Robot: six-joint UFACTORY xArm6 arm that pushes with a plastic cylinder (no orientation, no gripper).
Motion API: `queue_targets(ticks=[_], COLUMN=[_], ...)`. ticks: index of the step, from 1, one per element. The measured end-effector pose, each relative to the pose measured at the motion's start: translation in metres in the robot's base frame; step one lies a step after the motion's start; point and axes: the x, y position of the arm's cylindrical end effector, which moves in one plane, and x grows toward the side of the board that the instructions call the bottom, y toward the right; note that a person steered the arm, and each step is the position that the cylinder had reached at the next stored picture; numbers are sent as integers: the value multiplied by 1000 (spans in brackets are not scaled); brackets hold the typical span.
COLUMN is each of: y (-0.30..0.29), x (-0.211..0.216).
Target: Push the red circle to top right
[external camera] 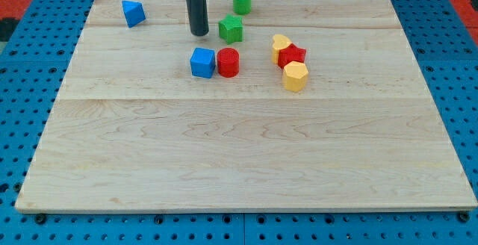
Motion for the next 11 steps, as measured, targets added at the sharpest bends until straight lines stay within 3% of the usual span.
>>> queue_targets(ticks=[1, 2, 4, 5, 6, 7, 8, 9, 10, 11], y=[22, 29, 71, 132, 183, 171, 122, 103, 153, 212], x=[76, 120, 28, 6, -5, 8, 9, -13, -39, -39])
